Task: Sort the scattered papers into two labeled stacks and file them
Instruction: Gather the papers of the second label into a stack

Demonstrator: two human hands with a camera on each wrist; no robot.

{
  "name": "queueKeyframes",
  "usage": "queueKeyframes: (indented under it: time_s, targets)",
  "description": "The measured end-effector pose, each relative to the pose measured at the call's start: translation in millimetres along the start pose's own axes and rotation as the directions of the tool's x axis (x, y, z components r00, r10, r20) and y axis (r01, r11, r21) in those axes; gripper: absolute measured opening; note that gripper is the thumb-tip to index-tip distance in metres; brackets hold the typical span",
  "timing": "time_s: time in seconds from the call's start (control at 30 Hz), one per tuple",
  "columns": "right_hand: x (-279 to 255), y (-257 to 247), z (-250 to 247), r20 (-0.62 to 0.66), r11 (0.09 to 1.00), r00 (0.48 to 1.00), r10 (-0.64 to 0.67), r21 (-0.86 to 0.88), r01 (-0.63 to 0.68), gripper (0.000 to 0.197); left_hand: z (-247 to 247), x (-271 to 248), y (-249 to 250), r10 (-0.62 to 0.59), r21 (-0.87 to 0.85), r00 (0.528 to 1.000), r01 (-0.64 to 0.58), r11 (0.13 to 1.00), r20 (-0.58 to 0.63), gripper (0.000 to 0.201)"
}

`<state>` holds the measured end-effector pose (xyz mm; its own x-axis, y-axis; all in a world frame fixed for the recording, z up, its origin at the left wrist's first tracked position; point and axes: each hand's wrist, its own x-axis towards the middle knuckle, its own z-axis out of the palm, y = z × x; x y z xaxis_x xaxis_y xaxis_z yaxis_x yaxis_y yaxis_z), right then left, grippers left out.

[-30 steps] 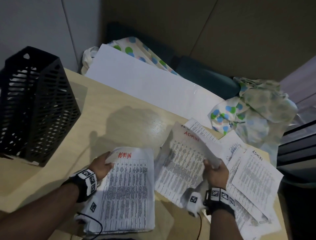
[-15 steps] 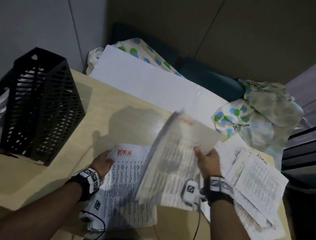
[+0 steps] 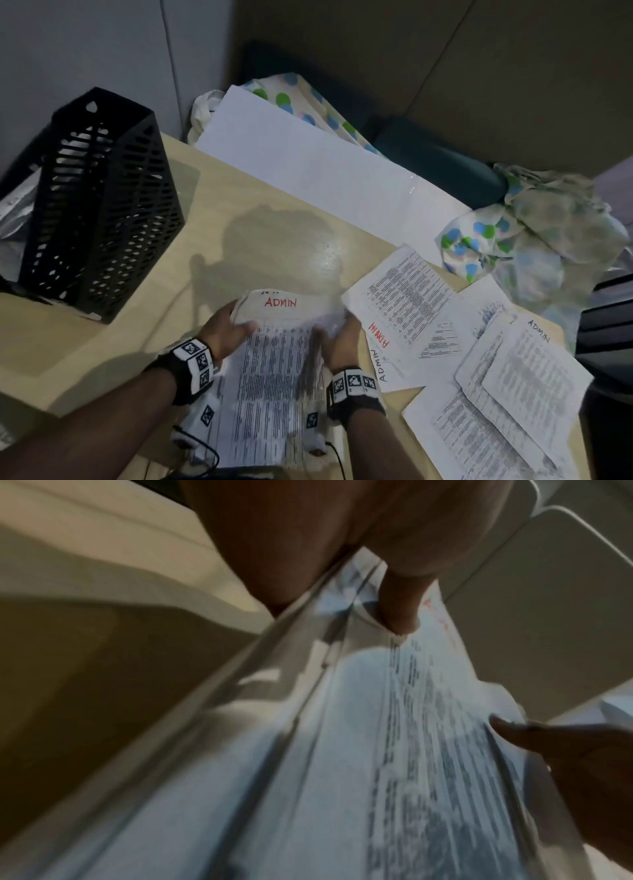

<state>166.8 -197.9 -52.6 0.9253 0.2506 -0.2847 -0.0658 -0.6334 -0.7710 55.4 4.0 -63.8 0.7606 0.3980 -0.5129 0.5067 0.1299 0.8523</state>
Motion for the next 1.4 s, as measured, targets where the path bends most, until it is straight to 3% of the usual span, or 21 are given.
queueKeyframes:
  time_s: [0.07, 0.17, 0.27, 0.37, 0.47, 0.6, 0.67, 0.77, 0.83, 0.93, 0.97, 1.03, 1.13, 1.2, 1.3, 1.4]
  targets:
    - [1, -10, -8, -0.042, 0.995, 0.999, 0.032, 0.094, -0.028, 0.071, 2, -2, 2, -0.025, -0.053, 0.998, 0.028, 0.998, 0.049, 0.079]
    - [6, -6, -17, -0.011, 0.986, 0.995, -0.102, 0.128, 0.103, 0.065, 5, -3, 6, -0.041, -0.095, 0.997, 0.048, 0.994, 0.072, 0.083]
    - [10, -5, -15, 0.154, 0.987, 0.978, -0.138, -0.066, 0.149, 0.043, 8, -1, 10, 0.049, -0.085, 0.996, -0.042, 0.995, 0.075, 0.070]
    - [9, -4, -12, 0.170, 0.939, 0.975, -0.146, -0.287, 0.191, 0.041, 11, 0, 15, 0.118, -0.005, 0.989, -0.118, 0.993, 0.092, 0.068]
    - [8, 5, -11, 0.072, 0.966, 0.987, -0.142, -0.207, 0.154, 0.046, 12, -1, 15, 0.089, 0.016, 0.994, -0.090, 0.996, 0.057, 0.059]
    - [11, 13, -9, 0.130, 0.973, 0.989, -0.073, -0.209, 0.100, 0.034, 15, -6, 16, 0.140, -0.024, 0.990, -0.140, 0.990, -0.007, 0.042]
    - [13, 14, -8, 0.041, 0.993, 0.999, -0.023, -0.112, 0.027, 0.024, 17, -9, 16, 0.142, -0.079, 0.989, -0.144, 0.986, -0.033, 0.037]
    - [14, 16, -7, -0.071, 0.998, 0.997, 0.025, 0.058, -0.021, 0.021, 20, -10, 13, 0.152, -0.085, 0.988, -0.154, 0.984, -0.024, 0.042]
    - [12, 10, -7, -0.009, 0.997, 1.000, 0.027, 0.067, -0.027, 0.023, 22, -10, 14, 0.170, -0.004, 0.985, -0.170, 0.985, -0.001, 0.047]
    - [17, 5, -24, 0.023, 1.000, 0.999, -0.023, -0.006, 0.023, 0.036, 22, -10, 17, 0.168, 0.145, 0.986, -0.169, 0.975, 0.019, 0.041]
    - [22, 8, -35, -0.038, 0.999, 0.999, -0.033, -0.034, 0.032, 0.035, 20, -8, 16, 0.155, 0.169, 0.988, -0.153, 0.974, 0.003, 0.039]
    - [29, 23, -63, -0.175, 0.968, 0.984, -0.026, -0.250, -0.020, 0.039, 12, -6, 16, 0.129, 0.192, 0.990, -0.117, 0.975, -0.055, 0.040]
    - [22, 59, -95, -0.143, 0.797, 0.973, 0.181, -0.558, -0.231, 0.073, -1, -4, 14, 0.134, 0.197, 0.981, -0.106, 0.975, -0.139, 0.040]
    - [8, 77, -94, -0.023, 0.724, 0.956, 0.291, -0.649, -0.235, 0.091, -6, -4, 12, 0.135, 0.197, 0.975, -0.099, 0.975, -0.178, 0.037]
    - [-9, 84, -81, 0.036, 0.680, 0.976, 0.214, -0.723, -0.122, 0.074, -6, -5, 8, 0.124, 0.225, 0.976, -0.082, 0.971, -0.177, 0.038]
    - [-14, 71, -76, 0.028, 0.721, 0.991, 0.133, -0.689, -0.078, 0.050, -4, -6, 8, 0.118, 0.247, 0.981, -0.077, 0.966, -0.153, 0.037]
